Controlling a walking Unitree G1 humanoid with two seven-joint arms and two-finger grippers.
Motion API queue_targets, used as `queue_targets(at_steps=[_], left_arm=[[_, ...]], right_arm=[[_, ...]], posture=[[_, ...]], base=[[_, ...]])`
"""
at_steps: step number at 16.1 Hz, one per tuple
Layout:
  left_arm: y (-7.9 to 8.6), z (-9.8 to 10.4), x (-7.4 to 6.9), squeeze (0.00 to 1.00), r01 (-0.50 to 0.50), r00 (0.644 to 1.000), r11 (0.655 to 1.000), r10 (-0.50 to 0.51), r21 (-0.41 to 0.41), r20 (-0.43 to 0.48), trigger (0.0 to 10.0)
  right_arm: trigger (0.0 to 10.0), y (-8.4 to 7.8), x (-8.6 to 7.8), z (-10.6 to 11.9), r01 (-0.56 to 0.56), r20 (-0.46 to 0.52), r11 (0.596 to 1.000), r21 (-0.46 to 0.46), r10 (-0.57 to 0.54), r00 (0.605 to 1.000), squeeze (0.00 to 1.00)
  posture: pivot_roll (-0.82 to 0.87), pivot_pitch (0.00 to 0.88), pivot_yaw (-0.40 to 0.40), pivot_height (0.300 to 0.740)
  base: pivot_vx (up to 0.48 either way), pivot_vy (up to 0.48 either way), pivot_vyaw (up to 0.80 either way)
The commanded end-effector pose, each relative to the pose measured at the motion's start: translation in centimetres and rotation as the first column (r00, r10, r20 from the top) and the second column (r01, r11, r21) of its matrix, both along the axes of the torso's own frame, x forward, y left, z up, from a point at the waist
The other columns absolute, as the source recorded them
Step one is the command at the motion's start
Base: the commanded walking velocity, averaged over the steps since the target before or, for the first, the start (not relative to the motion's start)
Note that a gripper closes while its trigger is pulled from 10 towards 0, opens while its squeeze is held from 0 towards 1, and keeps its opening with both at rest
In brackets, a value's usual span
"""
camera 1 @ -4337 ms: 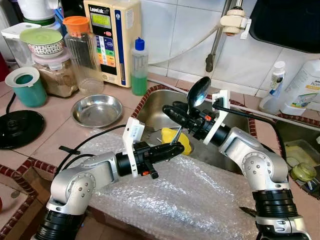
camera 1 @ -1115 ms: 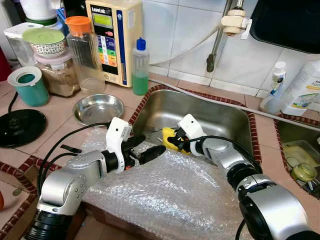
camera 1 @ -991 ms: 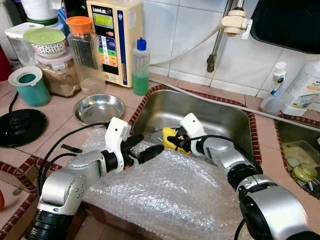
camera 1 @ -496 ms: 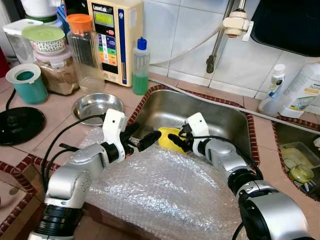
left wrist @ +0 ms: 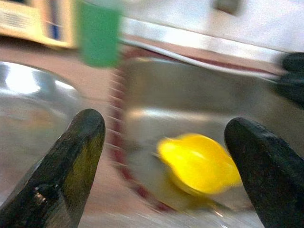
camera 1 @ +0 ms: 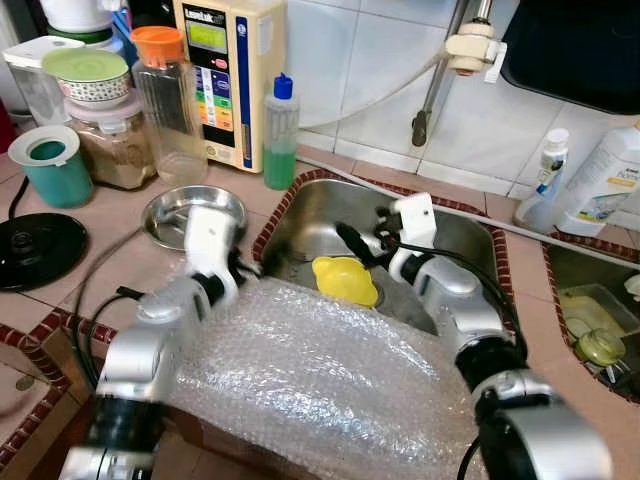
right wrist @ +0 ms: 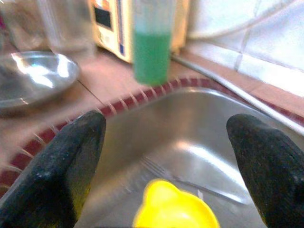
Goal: Kitchen organization
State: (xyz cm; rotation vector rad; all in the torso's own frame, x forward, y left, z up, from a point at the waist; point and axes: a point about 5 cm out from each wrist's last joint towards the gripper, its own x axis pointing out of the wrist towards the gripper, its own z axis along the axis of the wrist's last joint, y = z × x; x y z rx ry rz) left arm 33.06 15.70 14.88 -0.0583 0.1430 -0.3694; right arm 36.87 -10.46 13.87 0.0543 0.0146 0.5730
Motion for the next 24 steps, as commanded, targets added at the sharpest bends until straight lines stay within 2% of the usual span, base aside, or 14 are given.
queue_targets(at_steps=[1, 2, 4, 5, 6, 7, 8, 10, 11, 13, 20, 21, 23, 24], left_arm=[[0.9, 0.7, 0.7, 1.0, -0.088, 0.995, 0.996, 0.088, 0.006, 0.038, 10.0], [2.5, 1.1, 1.4, 1.0, -0.224, 0.973, 0.975, 0.224, -0.001, 0.05, 10.0], [4.2, 0.9, 1.9, 1.0, -0.346, 0.938, 0.938, 0.346, 0.003, 0.031, 10.0], [5.4, 0.6, 2.2, 0.48, -0.446, 0.895, 0.895, 0.446, -0.01, 0.01, 10.0], [5.8, 0.5, 2.3, 0.0, -0.486, 0.874, 0.874, 0.486, -0.018, 0.005, 10.0], [6.5, 0.4, 2.4, 0.0, -0.555, 0.832, 0.83, 0.555, -0.041, -0.023, 10.0], [6.9, 0.3, 2.4, 0.0, -0.586, 0.81, 0.809, 0.585, -0.051, -0.037, 10.0], [7.9, -0.3, 2.5, 0.0, -0.655, 0.755, 0.751, 0.648, -0.081, -0.102, 10.0], [8.0, -0.7, 2.5, 0.0, -0.654, 0.756, 0.747, 0.64, -0.117, -0.141, 10.0], [7.9, -1.2, 2.8, 0.0, -0.659, 0.75, 0.732, 0.622, -0.171, -0.227, 10.0], [6.6, 0.8, 5.1, 0.0, -0.636, 0.771, 0.73, 0.587, -0.25, -0.248, 10.0], [6.4, 0.5, 5.2, 0.0, -0.646, 0.761, 0.725, 0.587, -0.239, -0.277, 10.0], [6.2, -0.4, 5.2, 0.0, -0.663, 0.74, 0.716, 0.582, -0.217, -0.338, 10.0], [6.2, -0.6, 5.2, 0.0, -0.674, 0.728, 0.706, 0.584, -0.218, -0.36, 4.7]], right_arm=[[10.0, 0.1, -0.2, 0.9, -0.016, 0.026, 1.0, 0.024, 0.015, 1.0, 1.0], [10.0, 1.0, -1.1, 1.8, -0.055, 0.059, 0.997, 0.062, 0.051, 0.997, 1.0], [10.0, 2.7, -2.4, 2.7, -0.137, 0.097, 0.986, 0.092, 0.128, 0.987, 1.0], [10.0, 3.6, -3.2, 2.9, -0.184, 0.098, 0.977, 0.111, 0.173, 0.98, 0.92], [10.0, 3.8, -3.5, 2.9, -0.194, 0.094, 0.974, 0.112, 0.184, 0.978, 0.69], [10.0, 4.1, -3.7, 2.9, -0.212, 0.093, 0.971, 0.113, 0.202, 0.975, 0.33], [10.0, 4.1, -3.9, 2.9, -0.217, 0.09, 0.969, 0.115, 0.207, 0.974, 0.33], [10.0, 4.4, -4.5, 3.2, -0.237, 0.082, 0.964, 0.119, 0.228, 0.97, 0.07], [10.0, 4.4, -4.7, 3.3, -0.24, 0.078, 0.964, 0.118, 0.232, 0.97, 0.0], [10.0, 4.6, -5.2, 3.4, -0.251, 0.072, 0.961, 0.117, 0.244, 0.967, 0.0], [10.0, 5.0, -5.7, 3.4, -0.268, 0.058, 0.956, 0.121, 0.262, 0.963, 0.0], [10.0, 5.1, -6.0, 3.5, -0.293, 0.049, 0.948, 0.125, 0.289, 0.956, 0.0], [10.0, 5.3, -8.0, 3.4, -0.455, -0.023, 0.885, 0.094, 0.459, 0.888, 0.0], [10.0, 5.2, -8.3, 3.3, -0.479, -0.031, 0.874, 0.074, 0.482, 0.875, 0.0]], posture=[[0.12, 0.0, -0.096, 0.74], [0.12, 0.0, -0.093, 0.74], [0.11, 0.0, -0.088, 0.74], [0.11, 0.0, -0.087, 0.74], [0.11, 0.0, -0.087, 0.74], [0.11, 0.0, -0.085, 0.74], [0.11, 0.0, -0.085, 0.74], [0.11, 0.0, -0.083, 0.74], [0.11, 0.0, -0.082, 0.74], [0.1, 0.0, -0.08, 0.74], [0.09, 0.0, -0.065, 0.74], [0.09, 0.0, -0.063, 0.74], [0.08, 0.0, -0.057, 0.74], [0.08, 0.0, -0.056, 0.74]], base=[[0.0, 0.0, 0.0], [0.0, 0.0, 0.0], [0.0, 0.0, 0.0], [0.0, 0.0, 0.0], [0.0, 0.0, 0.0], [0.0, 0.0, 0.0], [0.0, 0.0, 0.0], [0.0, 0.0, 0.0], [0.0, 0.0, 0.0], [0.0, 0.0, 0.0], [0.0, 0.0, 0.0], [0.0, 0.0, 0.0], [0.0, 0.0, 0.0], [0.0, 0.0, 0.0]])
